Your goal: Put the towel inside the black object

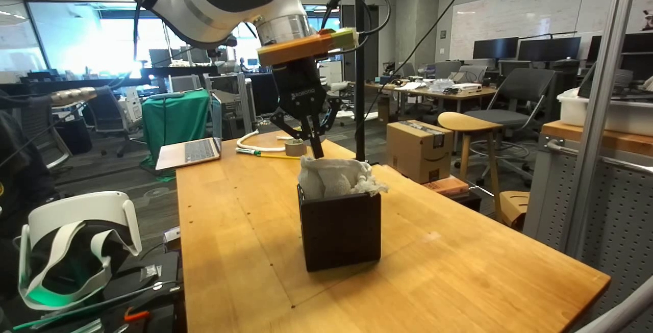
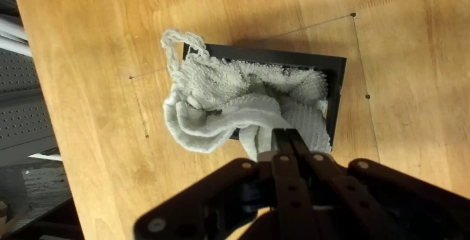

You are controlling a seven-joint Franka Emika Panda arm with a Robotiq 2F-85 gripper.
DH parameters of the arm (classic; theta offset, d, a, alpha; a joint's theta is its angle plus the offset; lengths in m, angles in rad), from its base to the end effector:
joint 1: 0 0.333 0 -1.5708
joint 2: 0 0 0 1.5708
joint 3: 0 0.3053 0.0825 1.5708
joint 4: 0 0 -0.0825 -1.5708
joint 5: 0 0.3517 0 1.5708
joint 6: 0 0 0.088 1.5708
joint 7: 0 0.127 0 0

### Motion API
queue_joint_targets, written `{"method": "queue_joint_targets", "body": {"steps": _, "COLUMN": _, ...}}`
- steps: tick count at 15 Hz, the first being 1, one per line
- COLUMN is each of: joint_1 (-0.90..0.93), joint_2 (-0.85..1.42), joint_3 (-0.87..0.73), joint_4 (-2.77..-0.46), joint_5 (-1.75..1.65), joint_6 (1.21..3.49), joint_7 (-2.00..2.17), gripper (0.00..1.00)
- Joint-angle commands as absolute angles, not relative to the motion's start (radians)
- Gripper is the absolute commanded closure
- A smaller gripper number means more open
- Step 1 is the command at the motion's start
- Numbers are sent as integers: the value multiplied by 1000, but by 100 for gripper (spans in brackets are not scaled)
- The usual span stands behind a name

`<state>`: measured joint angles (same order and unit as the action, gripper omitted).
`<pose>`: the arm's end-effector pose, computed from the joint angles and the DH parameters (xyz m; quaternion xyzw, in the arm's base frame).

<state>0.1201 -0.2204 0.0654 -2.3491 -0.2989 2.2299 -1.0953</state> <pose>0.4519 0.0714 0.4170 0.7406 0.6575 -0.0127 0.1377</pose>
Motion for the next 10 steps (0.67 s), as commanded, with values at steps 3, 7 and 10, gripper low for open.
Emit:
{"method": "queue_joint_targets", "body": {"steps": 3, "joint_1": 109, "joint_2": -176, "joint_3": 39, "joint_4": -2335, "joint_5": -308, "joint_6": 2282, "joint_7": -1148, "gripper": 96}}
{"method": "queue_joint_targets", "body": {"steps": 7, "joint_1": 100, "joint_2": -141, "joint_3": 28, "joint_4": -2334, "joint_5": -305, "joint_6": 2328, "joint_7": -1178, "gripper": 96}}
{"method": "queue_joint_targets", "body": {"steps": 10, "joint_1": 92, "joint_2": -119, "joint_3": 22, "joint_4": -2338, "joint_5": -284, "joint_6": 2348, "joint_7": -1200, "gripper": 96}}
